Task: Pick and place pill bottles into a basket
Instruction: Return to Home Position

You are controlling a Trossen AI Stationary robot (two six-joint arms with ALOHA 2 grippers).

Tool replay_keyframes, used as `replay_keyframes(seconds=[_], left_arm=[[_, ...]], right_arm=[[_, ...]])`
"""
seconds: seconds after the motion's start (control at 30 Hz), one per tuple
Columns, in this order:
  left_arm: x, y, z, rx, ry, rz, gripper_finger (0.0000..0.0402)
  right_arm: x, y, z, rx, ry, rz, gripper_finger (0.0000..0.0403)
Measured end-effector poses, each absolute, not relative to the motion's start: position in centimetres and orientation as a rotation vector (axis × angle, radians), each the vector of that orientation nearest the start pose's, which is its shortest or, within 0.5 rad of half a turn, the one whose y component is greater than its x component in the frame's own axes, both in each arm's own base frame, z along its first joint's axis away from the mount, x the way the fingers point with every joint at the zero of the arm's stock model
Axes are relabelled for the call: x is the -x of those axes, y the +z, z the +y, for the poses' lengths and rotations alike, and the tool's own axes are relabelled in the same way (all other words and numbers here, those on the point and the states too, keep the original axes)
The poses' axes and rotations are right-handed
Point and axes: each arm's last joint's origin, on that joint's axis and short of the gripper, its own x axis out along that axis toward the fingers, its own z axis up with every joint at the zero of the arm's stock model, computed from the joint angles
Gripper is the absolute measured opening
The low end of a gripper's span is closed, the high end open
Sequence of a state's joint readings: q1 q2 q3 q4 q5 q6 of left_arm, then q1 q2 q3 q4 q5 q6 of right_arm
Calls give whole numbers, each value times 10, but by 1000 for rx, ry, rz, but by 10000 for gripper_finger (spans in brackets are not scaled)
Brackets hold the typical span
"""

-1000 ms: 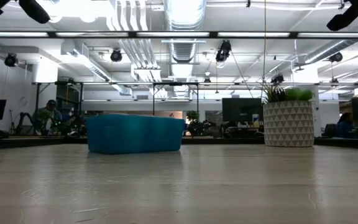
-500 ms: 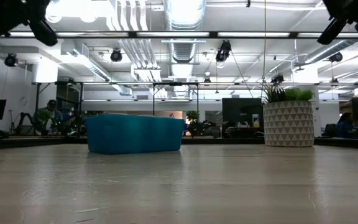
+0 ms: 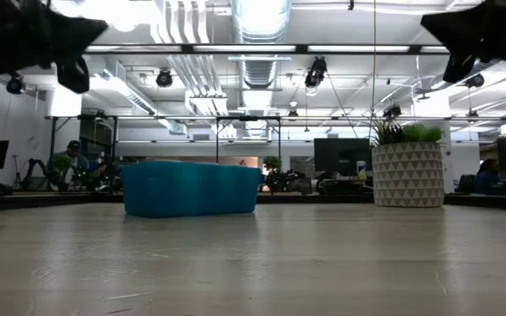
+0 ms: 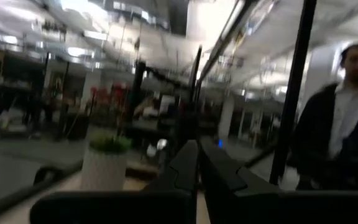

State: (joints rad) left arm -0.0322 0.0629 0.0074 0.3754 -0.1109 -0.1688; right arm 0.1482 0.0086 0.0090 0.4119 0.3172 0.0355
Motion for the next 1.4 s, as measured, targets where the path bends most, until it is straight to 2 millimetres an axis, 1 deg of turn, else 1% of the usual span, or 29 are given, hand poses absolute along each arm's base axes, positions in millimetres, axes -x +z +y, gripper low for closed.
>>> replay_keyframes(seconds=[0.13, 0.23, 0.4, 0.47, 0.6, 0.73, 0.9, 1.4], left_arm=[[-100, 184, 0, 189, 61, -192, 0], [-101, 183, 0, 175, 64, -175, 0], [-101, 182, 0, 46, 75, -166, 0], [-101, 182, 0, 21, 77, -165, 0], [-101, 182, 0, 24, 77, -164, 0], [-101, 182, 0, 25, 77, -165, 0], [-102, 181, 0, 25, 77, -153, 0], [-105, 178, 0, 23, 76, -115, 0]], right_arm=[[-93, 193, 5, -99, -155, -284, 8], [-95, 184, 6, -116, -138, -194, 8], [-96, 175, 9, -75, -50, -100, 8], [-97, 174, 10, -36, 6, -82, 8], [-96, 174, 13, 26, 91, -80, 8], [-97, 168, 13, 32, 97, -23, 8], [-98, 166, 13, 35, 105, 8, 8], [-99, 165, 14, 24, 104, 23, 8]])
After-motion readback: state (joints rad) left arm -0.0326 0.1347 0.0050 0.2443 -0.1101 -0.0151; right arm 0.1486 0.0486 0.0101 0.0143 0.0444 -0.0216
